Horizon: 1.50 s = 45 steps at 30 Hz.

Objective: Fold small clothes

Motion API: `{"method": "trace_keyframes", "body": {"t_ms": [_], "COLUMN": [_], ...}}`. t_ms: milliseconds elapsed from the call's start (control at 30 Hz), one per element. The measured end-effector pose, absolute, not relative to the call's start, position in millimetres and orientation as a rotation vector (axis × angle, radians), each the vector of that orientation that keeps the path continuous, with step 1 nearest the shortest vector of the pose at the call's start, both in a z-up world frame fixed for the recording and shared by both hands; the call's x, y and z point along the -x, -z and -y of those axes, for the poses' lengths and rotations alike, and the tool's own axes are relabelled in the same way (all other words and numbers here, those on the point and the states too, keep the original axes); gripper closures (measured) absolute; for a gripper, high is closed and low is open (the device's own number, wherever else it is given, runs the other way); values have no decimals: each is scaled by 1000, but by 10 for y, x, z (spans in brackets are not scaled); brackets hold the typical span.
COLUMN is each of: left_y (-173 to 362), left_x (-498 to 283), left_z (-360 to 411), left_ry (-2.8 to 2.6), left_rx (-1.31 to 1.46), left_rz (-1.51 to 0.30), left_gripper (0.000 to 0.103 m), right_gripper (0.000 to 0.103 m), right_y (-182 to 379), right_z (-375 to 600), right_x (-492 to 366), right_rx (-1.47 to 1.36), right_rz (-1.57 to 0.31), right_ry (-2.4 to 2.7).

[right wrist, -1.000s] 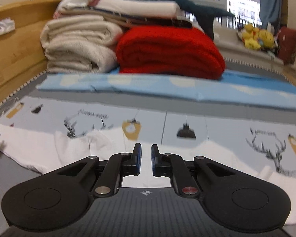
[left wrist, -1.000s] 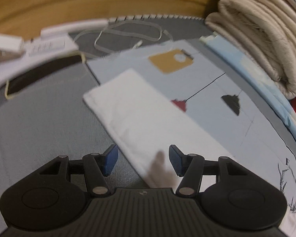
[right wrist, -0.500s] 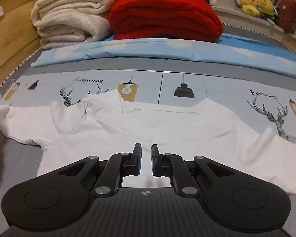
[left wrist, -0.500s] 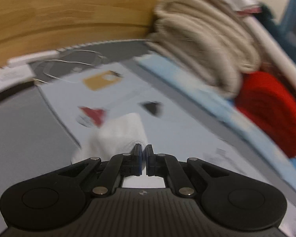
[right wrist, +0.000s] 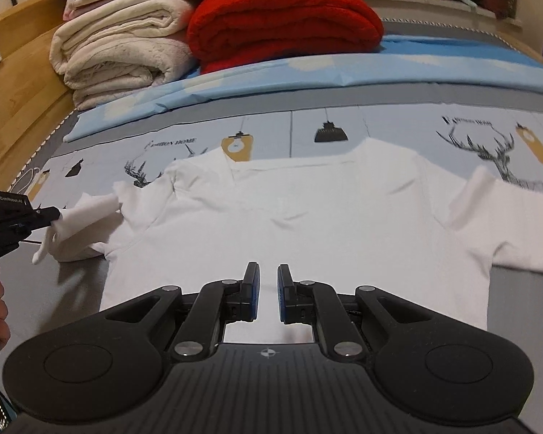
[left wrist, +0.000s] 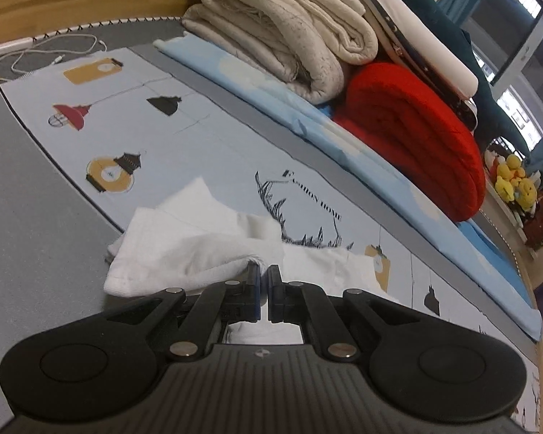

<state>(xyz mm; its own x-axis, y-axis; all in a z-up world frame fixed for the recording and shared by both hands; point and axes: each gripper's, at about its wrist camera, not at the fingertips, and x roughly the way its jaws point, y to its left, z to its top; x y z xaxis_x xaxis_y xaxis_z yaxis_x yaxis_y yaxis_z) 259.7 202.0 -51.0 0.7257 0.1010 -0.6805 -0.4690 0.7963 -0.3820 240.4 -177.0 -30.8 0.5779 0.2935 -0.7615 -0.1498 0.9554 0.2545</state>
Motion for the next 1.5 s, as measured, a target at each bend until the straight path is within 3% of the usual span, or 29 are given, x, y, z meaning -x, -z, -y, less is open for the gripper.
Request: {"method": "trace_keyframes", "body": {"t_ms": [300,500,600,833,1133,1300,1400,1500], "left_y": [269,703,702,753,781,752,713,643], "left_x": [-3007,-3394,-3466,-3498,-3509,-3436,-3407,-3394], "left_z": [-1473,-765,-1011,-1717,-2100,-2229,-2253,-2244], "left_ry": [-111,352,209,-171,-248,-273,-281,-279], "left_rx": [585,597,550,604,678,688,695,692], "left_rz": [-627,-974,-937,-884,-902,-890,-891,-883], "left_gripper": [100,92,90,90,87,82,82,82], "right_gripper": [93,93,92,76,61,62,87,90], "right_y": [433,456,552,830,1099,1225,1192,991], "right_z": [1902,1953,2026,1858,862,495,478,682], "right_x": [-2781,-3089,-3237,-3389,-3125,-2968,-2949,-3030], "right_rx": [-273,-332,-380,-406,-54,265,312,214], "right_rz": [-949,-910,-941,-1053,-1104,-997,-969,-923], "right_ry": [-183,-61,-7,-73,-453,-482,-497,-449]}}
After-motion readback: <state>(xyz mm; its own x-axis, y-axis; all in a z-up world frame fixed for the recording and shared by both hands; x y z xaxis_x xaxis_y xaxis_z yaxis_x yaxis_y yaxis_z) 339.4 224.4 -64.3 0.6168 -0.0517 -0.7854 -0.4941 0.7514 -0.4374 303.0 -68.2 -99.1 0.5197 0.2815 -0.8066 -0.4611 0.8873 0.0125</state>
